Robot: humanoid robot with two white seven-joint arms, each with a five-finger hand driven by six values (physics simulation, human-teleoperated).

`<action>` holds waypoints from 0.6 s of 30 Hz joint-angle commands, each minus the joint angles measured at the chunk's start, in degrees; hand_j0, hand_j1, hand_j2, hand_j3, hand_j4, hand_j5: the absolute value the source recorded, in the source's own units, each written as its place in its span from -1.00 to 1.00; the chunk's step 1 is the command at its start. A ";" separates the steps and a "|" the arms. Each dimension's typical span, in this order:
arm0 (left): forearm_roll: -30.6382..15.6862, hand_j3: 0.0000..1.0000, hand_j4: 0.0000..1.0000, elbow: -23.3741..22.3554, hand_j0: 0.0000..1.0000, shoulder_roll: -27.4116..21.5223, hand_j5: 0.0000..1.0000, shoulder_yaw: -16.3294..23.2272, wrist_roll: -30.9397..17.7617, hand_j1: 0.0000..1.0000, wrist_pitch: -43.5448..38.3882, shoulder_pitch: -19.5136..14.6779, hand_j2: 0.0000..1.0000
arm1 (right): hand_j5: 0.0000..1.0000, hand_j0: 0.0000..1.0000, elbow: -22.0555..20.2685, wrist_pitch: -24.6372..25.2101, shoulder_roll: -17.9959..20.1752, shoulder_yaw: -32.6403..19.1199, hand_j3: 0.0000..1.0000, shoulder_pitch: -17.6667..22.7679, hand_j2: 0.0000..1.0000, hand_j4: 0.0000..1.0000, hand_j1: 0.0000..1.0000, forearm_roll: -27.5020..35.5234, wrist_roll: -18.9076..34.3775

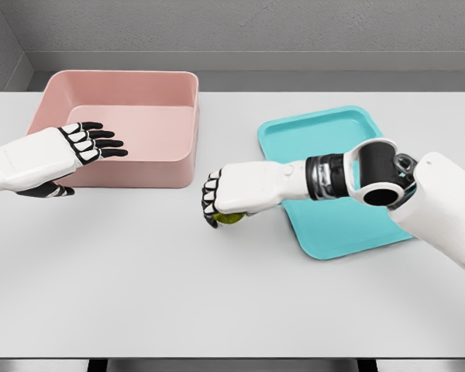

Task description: Put the tennis from the blue tray into the pink basket with both arms

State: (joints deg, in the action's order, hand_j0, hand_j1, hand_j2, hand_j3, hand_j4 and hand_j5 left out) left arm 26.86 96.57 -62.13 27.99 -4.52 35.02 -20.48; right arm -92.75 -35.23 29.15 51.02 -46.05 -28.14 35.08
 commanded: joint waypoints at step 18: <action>-0.32 1.00 1.00 0.02 1.00 -0.45 1.00 -0.04 0.03 1.00 -0.02 0.45 1.00 | -0.03 -0.03 11.80 0.23 -8.76 6.19 -0.03 -2.37 -0.03 -0.03 -0.03 -2.01 -0.08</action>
State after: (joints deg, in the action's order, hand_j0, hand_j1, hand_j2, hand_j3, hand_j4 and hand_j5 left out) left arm 26.94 96.59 -62.45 27.98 -4.52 35.02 -20.04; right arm -82.25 -35.17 20.83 56.72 -48.52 -30.15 35.02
